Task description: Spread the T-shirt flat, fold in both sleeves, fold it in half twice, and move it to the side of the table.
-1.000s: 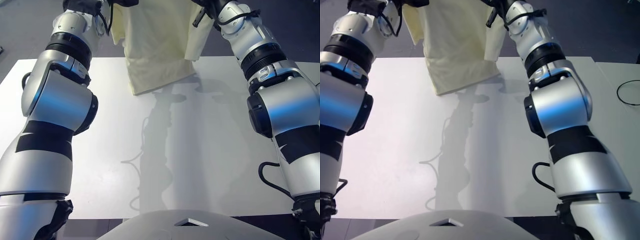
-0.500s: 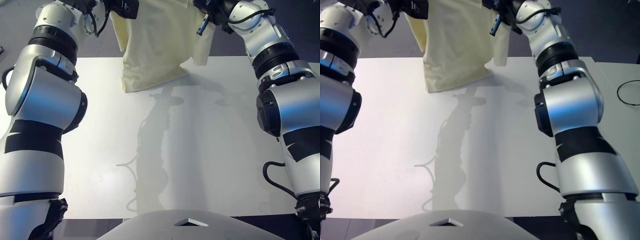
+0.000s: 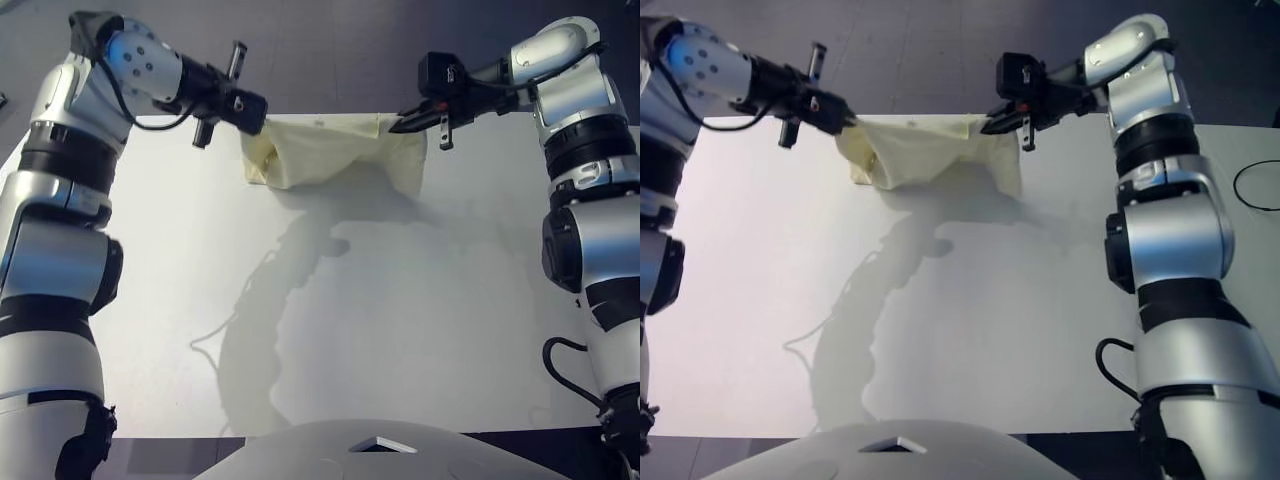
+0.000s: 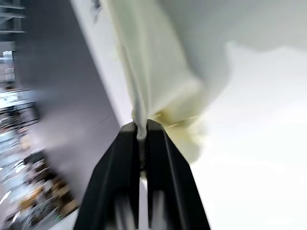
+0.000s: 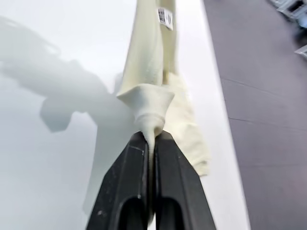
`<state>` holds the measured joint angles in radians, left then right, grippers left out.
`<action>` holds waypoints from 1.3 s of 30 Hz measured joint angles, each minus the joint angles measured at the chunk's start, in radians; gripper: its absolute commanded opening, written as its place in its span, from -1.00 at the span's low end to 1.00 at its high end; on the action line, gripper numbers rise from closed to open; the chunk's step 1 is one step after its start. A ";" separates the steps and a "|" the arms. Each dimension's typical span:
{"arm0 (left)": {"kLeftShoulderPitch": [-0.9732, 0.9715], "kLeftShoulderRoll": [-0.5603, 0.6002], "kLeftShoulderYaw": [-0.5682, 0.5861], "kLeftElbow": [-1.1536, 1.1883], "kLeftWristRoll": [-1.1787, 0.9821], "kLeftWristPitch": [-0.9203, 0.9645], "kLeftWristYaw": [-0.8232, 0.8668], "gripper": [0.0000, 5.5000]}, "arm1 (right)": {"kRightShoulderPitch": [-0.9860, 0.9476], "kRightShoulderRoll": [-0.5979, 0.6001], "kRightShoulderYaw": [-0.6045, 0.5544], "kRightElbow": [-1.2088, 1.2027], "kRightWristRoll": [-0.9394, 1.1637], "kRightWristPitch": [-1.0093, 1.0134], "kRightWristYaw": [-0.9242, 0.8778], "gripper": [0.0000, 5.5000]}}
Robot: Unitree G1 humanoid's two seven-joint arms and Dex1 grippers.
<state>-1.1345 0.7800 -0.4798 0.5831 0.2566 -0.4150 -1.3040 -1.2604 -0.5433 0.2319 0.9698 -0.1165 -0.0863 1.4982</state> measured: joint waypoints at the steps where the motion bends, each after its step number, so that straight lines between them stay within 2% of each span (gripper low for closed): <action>1: 0.053 0.029 0.002 -0.089 -0.042 0.046 -0.044 -1.00 | 0.049 -0.029 0.021 -0.090 0.051 0.049 0.019 -1.00; 6: 0.282 0.131 0.005 -0.417 -0.172 0.207 -0.155 -1.00 | 0.275 -0.141 0.101 -0.445 0.226 0.220 0.066 -1.00; 12: 0.599 0.281 0.007 -0.802 -0.276 0.378 -0.203 -1.00 | 0.592 -0.269 0.171 -0.911 0.369 0.400 0.096 -1.00; 19: 1.010 0.439 0.090 -1.285 -0.362 0.673 -0.109 -1.00 | 1.001 -0.450 0.194 -1.485 0.420 0.579 0.037 -1.00; 22: 1.103 0.460 0.125 -1.354 -0.367 0.735 -0.061 -1.00 | 1.091 -0.490 0.193 -1.581 0.415 0.600 -0.013 -1.00; 23: 1.130 0.463 0.132 -1.362 -0.367 0.746 -0.051 -1.00 | 1.114 -0.499 0.192 -1.595 0.413 0.600 -0.024 -0.88; 24: 1.149 0.468 0.138 -1.372 -0.365 0.747 -0.043 -1.00 | 1.127 -0.506 0.193 -1.603 0.411 0.598 -0.030 -0.86; 25: 1.170 0.474 0.144 -1.380 -0.361 0.747 -0.035 -0.87 | 1.140 -0.515 0.192 -1.611 0.403 0.593 -0.040 -0.79; 28: 1.208 0.478 0.167 -1.381 -0.365 0.765 -0.014 -0.68 | 1.156 -0.529 0.191 -1.612 0.385 0.583 -0.052 -0.59; 30: 1.233 0.478 0.220 -1.384 -0.441 0.806 -0.016 -0.57 | 1.158 -0.547 0.176 -1.612 0.398 0.584 -0.041 -0.48; 32: 1.261 0.477 0.326 -1.394 -0.587 0.867 -0.030 -0.44 | 1.160 -0.580 0.130 -1.615 0.453 0.602 -0.013 -0.36; 35: 1.267 0.469 0.548 -1.413 -0.840 0.976 -0.043 -0.27 | 1.147 -0.612 0.026 -1.618 0.569 0.660 0.007 -0.19; 37: 1.254 0.450 0.665 -1.397 -0.961 1.039 -0.018 -0.11 | 1.107 -0.595 -0.029 -1.585 0.619 0.710 -0.032 -0.03; 39: 1.208 0.421 0.727 -1.354 -1.019 1.089 0.062 0.00 | 1.044 -0.548 -0.062 -1.520 0.618 0.741 -0.117 0.07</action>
<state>0.0730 1.2007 0.2472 -0.7707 -0.7623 0.6744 -1.2415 -0.2159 -1.0917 0.1697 -0.5498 0.5010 0.6544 1.3812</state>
